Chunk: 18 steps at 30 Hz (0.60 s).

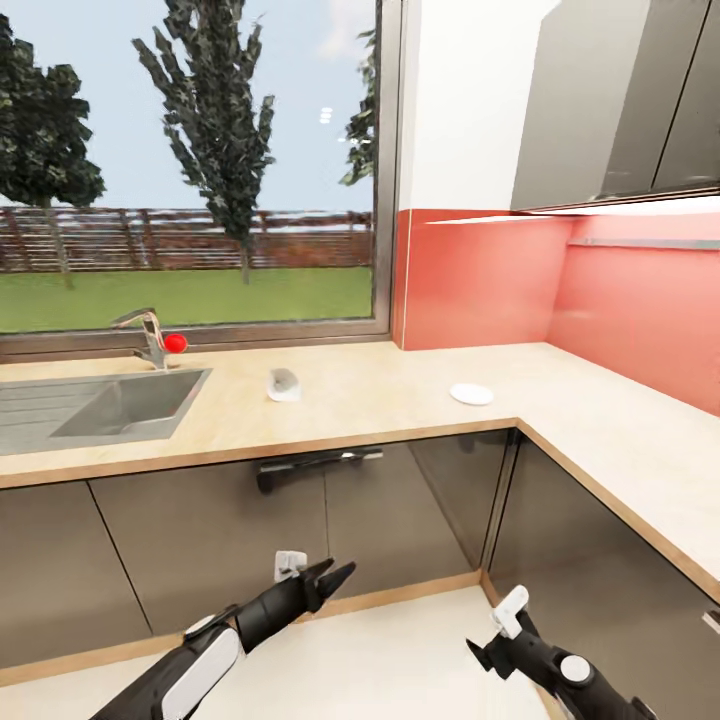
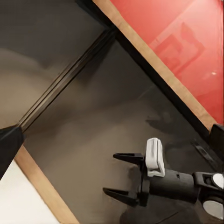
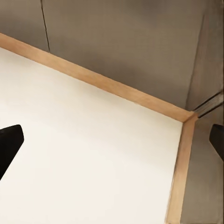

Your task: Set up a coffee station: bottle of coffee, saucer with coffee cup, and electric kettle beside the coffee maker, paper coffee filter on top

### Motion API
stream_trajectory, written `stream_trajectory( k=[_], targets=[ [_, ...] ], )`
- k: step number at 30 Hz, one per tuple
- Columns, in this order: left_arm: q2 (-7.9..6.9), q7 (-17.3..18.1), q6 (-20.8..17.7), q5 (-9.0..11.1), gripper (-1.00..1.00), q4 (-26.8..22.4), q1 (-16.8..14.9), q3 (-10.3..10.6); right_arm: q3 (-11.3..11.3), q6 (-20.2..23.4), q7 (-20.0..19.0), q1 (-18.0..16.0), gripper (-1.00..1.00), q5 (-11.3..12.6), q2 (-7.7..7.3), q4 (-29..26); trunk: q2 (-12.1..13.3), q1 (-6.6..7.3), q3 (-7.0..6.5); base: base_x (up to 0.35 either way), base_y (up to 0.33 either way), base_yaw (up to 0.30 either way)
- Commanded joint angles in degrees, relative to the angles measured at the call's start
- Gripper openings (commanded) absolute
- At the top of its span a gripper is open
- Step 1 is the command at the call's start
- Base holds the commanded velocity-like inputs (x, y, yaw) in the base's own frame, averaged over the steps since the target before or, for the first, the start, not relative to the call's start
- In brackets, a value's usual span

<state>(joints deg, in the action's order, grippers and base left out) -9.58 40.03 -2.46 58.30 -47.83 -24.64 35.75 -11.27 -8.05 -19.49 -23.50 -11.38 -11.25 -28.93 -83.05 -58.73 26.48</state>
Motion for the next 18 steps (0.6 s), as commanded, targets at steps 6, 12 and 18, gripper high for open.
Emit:
stream_trajectory(
  k=[6,12,18],
  targets=[
    [1.08,-7.89,-3.48,0.50,1.00,-6.64,-1.83,-0.69,0.13,14.13,-0.08,-0.11,1.00,-0.59,-0.85,-16.33,-0.03,0.00,0.07,-0.004,0.000,0.000],
    [4.44,-16.26,-14.00,0.49,1.00,-9.62,-9.67,-2.63,4.49,21.74,-0.26,-4.66,1.00,-0.66,-2.09,-21.49,-0.03,0.00,0.07,0.000,0.000,0.000],
    [9.12,-22.87,-18.76,-1.40,1.00,-10.18,-14.82,-2.72,4.80,25.13,-0.29,-8.10,1.00,-0.66,-2.61,-21.33,-0.03,0.00,0.07,0.000,0.000,0.000]
  ],
)
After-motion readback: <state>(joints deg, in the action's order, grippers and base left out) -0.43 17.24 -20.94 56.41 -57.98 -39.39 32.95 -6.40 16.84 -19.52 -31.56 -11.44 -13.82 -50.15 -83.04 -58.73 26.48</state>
